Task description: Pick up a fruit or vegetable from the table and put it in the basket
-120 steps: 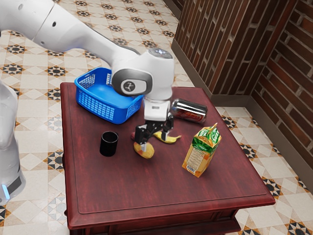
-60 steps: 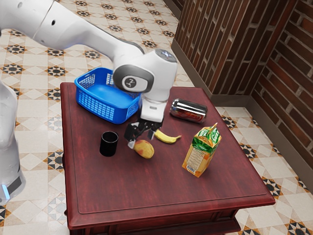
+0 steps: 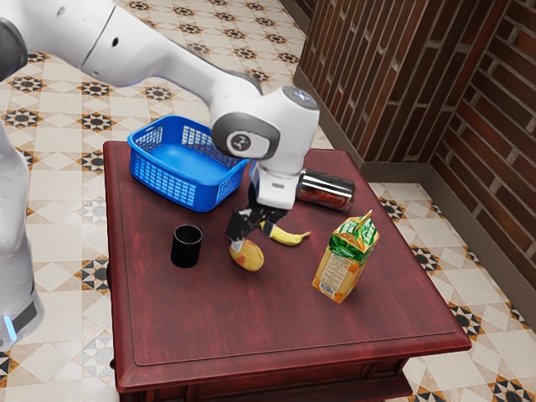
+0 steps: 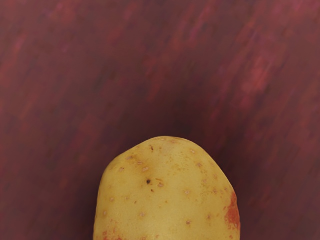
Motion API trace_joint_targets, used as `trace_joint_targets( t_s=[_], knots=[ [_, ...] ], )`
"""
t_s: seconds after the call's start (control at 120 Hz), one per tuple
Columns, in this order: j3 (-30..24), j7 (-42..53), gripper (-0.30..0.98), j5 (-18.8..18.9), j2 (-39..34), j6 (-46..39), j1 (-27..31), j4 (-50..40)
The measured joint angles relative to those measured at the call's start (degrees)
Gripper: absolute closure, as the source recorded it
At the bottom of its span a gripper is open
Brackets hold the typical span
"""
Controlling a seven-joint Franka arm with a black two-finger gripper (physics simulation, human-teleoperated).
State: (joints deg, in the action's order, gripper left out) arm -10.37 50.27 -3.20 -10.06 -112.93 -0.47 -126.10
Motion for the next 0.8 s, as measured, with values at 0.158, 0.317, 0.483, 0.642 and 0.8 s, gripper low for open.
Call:
trace_joint_targets(
  t_s=[0.158,0.317,0.483,0.642,0.8],
  knots=[
    [0.0,-0.4,0.0,-0.4,0.1,-0.7,-0.3,-0.9],
    [-0.1,-0.8,0.0,-0.6,0.7,-2.1,-0.4,-2.0],
    [-0.1,-1.1,0.0,-0.6,1.4,-3.6,-0.6,-2.4],
    [-0.1,-1.4,0.0,-0.7,1.7,-4.8,-0.8,-2.8],
    [-0.1,-1.8,0.01,-0.7,1.7,-5.4,-0.9,-2.9]
  ],
)
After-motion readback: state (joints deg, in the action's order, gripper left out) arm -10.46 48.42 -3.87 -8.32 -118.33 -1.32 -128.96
